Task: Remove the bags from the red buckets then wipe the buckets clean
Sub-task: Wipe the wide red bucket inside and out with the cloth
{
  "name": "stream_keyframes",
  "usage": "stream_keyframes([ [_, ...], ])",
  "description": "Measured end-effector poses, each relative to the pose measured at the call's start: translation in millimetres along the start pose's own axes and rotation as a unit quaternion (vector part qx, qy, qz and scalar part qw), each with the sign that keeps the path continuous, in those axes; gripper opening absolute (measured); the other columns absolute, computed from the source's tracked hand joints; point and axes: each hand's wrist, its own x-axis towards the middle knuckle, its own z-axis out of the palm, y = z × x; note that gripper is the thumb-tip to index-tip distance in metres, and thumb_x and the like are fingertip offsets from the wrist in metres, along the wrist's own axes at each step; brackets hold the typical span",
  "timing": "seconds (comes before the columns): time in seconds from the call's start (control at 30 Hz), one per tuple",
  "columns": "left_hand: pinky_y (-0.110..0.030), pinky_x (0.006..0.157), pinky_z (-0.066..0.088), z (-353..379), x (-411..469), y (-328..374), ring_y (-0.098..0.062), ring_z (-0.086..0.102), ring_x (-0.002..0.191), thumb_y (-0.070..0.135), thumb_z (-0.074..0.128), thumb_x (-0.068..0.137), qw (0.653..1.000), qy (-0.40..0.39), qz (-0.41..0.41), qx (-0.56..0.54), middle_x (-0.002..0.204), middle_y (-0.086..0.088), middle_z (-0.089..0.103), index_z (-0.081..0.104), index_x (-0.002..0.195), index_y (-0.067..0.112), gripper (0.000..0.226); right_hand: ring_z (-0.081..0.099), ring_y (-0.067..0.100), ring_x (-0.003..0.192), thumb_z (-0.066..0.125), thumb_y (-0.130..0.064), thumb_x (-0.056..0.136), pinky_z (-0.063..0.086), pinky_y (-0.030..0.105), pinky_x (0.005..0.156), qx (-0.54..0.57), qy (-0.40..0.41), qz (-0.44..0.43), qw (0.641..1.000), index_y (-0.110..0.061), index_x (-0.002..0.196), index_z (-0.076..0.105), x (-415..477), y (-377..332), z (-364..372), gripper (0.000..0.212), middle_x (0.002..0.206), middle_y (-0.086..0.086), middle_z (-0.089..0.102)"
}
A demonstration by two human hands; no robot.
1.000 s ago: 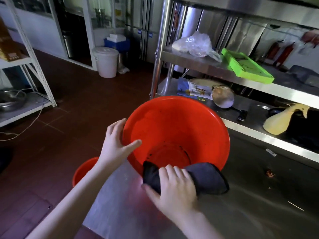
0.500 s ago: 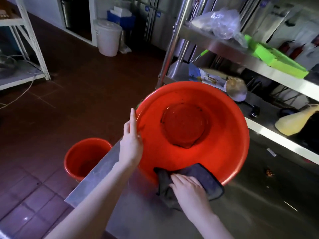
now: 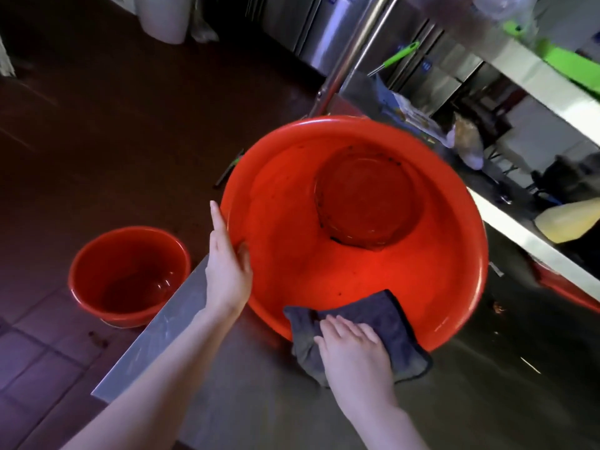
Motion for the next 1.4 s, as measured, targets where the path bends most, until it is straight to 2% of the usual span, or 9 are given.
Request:
stream_keyframes([
  [0.23,-0.023,0.106,0.023,6,-9,-33,0.036,0.014,0.118,0.019,0.048,0.099,0.998,-0.021,-0.02,-0.054,0.146,0.023,0.022,-0.017,0.148,0.047,0.086,0.072,0.015,0.089,0.07,-0.03,0.073,0.057,0.032,0.074,-0.02,-0.011,0.027,0.999,-0.015,0.086,0.077,1,-19,19,0.021,0.094,0.001,0.076],
  [0.37,-0.021,0.108,0.023,3,-11,-36,0.012,0.022,0.135,0.021,0.048,0.099,0.996,-0.042,-0.02,-0.082,0.151,0.019,0.022,-0.016,0.148,0.049,0.085,0.062,0.007,0.114,0.068,-0.034,0.087,0.048,0.029,0.096,0.045,-0.055,0.044,0.997,-0.023,0.118,0.07,14,-29,23,0.033,0.125,-0.004,0.066],
  [0.43,-0.023,0.106,0.026,0,-13,-39,0.01,0.025,0.131,0.024,0.049,0.099,0.996,-0.045,-0.01,-0.075,0.151,0.02,0.023,-0.016,0.146,0.052,0.086,0.029,0.002,0.142,0.04,-0.042,0.101,0.023,0.027,0.115,0.087,-0.14,0.049,0.985,-0.032,0.147,0.038,27,-37,33,0.046,0.155,-0.011,0.032],
  [0.6,-0.03,0.088,0.041,-3,-13,-45,-0.023,0.057,0.118,0.026,0.057,0.095,1.0,-0.02,0.008,-0.019,0.142,-0.004,0.049,-0.02,0.142,0.056,0.095,-0.002,0.007,0.149,0.018,-0.053,0.101,0.007,0.04,0.121,0.092,-0.194,0.104,0.971,-0.032,0.155,0.003,68,-58,63,0.06,0.162,-0.012,-0.005],
  [0.8,-0.039,0.084,0.048,0,-9,-49,-0.028,0.06,0.108,0.024,0.062,0.091,1.0,-0.016,0.007,0.018,0.13,-0.01,0.057,-0.026,0.142,0.05,0.105,0.007,0.012,0.149,0.016,-0.048,0.102,0.012,0.046,0.118,0.082,-0.202,0.201,0.955,-0.026,0.155,0.005,139,-16,97,0.058,0.163,-0.005,0.006],
  [0.97,-0.039,0.066,0.044,10,-15,-43,-0.029,0.057,0.071,0.037,0.065,0.087,0.987,-0.011,0.013,0.16,0.079,-0.007,0.058,-0.02,0.15,0.034,0.106,0.009,0.013,0.148,0.018,-0.045,0.103,0.008,0.043,0.118,0.11,-0.209,0.311,0.921,-0.025,0.155,0.01,190,30,111,0.056,0.163,-0.004,0.009],
  [1.27,-0.044,0.073,0.044,12,-15,-36,-0.034,0.059,0.076,0.038,0.062,0.087,0.971,-0.038,-0.031,0.233,0.081,-0.013,0.064,-0.01,0.154,0.016,0.101,0.027,0.016,0.145,0.036,-0.047,0.1,0.021,0.052,0.115,0.095,-0.106,0.178,0.974,-0.028,0.151,0.03,91,-55,87,0.055,0.16,-0.005,0.022],
  [1.33,-0.044,0.071,0.044,12,-17,-37,-0.033,0.058,0.073,0.038,0.063,0.087,0.971,-0.036,-0.025,0.236,0.076,-0.011,0.062,-0.009,0.154,0.016,0.1,0.042,0.022,0.137,0.047,-0.047,0.096,0.03,0.053,0.111,0.089,-0.072,0.203,0.972,-0.033,0.144,0.043,79,-61,79,0.05,0.154,-0.003,0.037],
  [1.4,-0.044,0.071,0.043,12,-16,-37,-0.034,0.058,0.073,0.04,0.063,0.087,0.968,-0.042,-0.023,0.248,0.074,-0.012,0.061,-0.008,0.154,0.015,0.101,0.029,0.02,0.143,0.034,-0.048,0.1,0.019,0.052,0.115,0.081,-0.135,0.24,0.958,-0.039,0.149,0.03,91,-44,82,0.05,0.156,-0.007,0.03],
])
